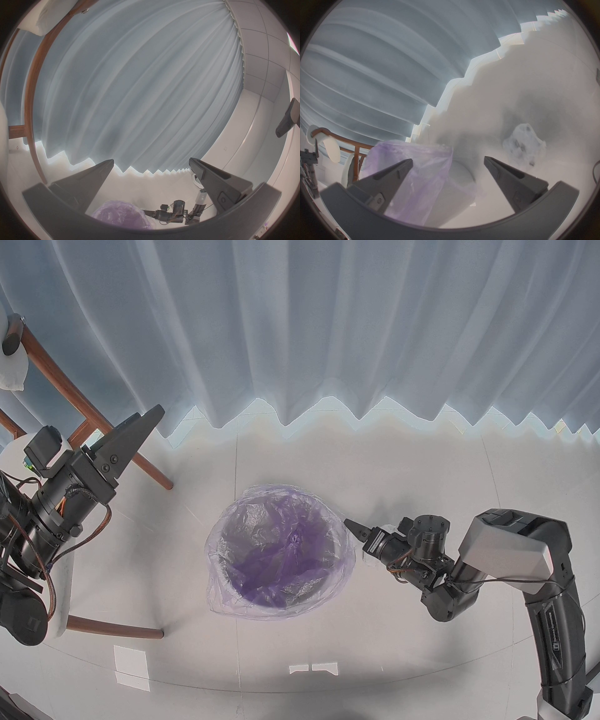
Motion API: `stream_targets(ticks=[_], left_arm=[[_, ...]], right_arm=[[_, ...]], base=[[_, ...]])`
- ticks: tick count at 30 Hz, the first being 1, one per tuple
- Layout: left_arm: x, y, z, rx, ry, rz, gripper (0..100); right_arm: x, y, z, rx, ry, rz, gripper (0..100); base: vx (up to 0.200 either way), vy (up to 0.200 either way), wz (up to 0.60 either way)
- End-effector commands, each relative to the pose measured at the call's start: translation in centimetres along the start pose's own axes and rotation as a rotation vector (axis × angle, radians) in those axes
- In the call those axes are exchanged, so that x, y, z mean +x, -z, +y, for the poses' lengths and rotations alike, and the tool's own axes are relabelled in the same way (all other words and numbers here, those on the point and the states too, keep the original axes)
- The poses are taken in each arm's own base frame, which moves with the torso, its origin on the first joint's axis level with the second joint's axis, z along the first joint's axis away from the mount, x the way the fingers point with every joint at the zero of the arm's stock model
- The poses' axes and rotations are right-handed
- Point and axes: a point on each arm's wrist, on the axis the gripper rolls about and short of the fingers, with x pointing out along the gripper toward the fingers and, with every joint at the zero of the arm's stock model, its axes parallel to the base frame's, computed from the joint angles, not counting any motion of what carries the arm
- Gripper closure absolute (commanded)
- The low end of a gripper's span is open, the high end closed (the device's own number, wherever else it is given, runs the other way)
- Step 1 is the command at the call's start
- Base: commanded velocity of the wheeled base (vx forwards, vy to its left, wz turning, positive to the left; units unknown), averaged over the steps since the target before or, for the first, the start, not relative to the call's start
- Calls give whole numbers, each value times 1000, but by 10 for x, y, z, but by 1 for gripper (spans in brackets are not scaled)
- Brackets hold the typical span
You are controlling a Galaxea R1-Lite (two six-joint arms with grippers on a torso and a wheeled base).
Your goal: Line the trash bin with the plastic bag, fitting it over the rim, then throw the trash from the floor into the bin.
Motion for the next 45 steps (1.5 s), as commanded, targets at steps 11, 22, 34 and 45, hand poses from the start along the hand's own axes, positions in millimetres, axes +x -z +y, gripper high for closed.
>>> stream_targets(ticks=[11, 22, 34, 45], left_arm=[[7, -5, 0, -109, 33, -15, 0], [2, 1, 0, -54, 18, 10, 0], [1, 3, 0, -55, 15, 18, 0], [0, 4, 0, -56, 14, 20, 0]], right_arm=[[-100, 29, 73, 28, -126, 122, 0], [-78, 65, 76, 9, -148, 196, 0], [-38, 56, 58, -19, -165, 89, 0], [-30, 49, 64, -20, -194, 51, 0]], base=[[-200, 0, 0], [-73, 0, 0], [0, 0, 0], [0, 0, 0]])
